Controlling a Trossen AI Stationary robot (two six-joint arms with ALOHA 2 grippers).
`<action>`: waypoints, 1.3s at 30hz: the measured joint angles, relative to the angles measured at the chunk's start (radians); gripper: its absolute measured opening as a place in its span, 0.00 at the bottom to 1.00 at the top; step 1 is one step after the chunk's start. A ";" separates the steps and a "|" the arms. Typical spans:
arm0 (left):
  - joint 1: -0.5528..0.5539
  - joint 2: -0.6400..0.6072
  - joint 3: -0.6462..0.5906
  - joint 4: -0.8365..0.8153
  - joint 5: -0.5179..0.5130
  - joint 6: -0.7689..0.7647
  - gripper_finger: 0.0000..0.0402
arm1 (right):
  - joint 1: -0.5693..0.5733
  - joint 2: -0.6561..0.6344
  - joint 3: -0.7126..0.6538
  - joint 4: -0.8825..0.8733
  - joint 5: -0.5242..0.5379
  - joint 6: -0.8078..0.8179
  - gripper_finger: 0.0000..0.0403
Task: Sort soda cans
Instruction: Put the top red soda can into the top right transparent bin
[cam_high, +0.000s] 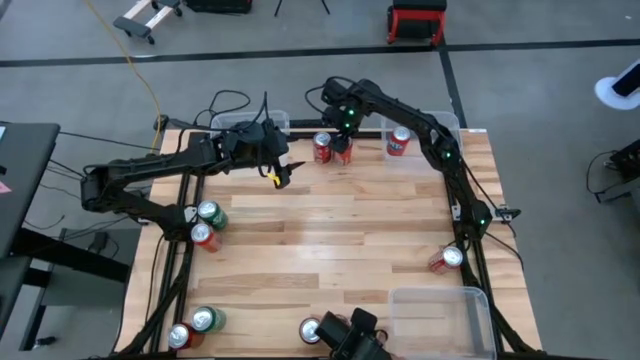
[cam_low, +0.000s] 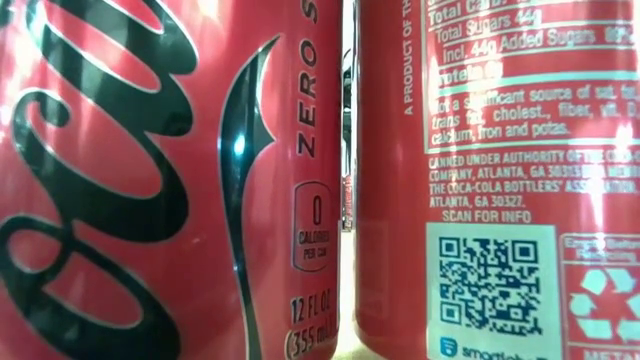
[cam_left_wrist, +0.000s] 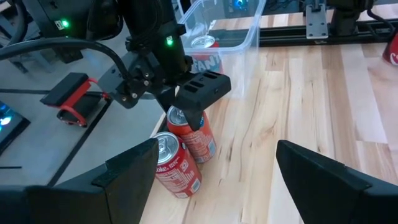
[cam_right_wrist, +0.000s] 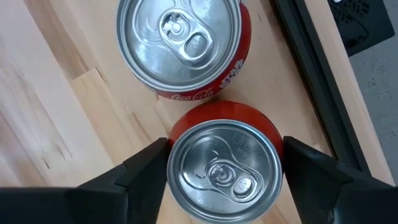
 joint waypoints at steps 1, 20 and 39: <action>0.000 0.000 0.000 -0.001 0.000 0.000 0.80 | 0.001 0.000 0.000 0.007 0.000 0.011 0.75; 0.000 0.000 0.000 -0.011 0.000 -0.012 0.80 | 0.002 0.009 -0.002 -0.007 0.003 0.071 0.81; 0.000 0.000 0.000 -0.018 0.000 -0.013 0.80 | 0.008 0.011 0.053 -0.087 0.058 0.100 0.68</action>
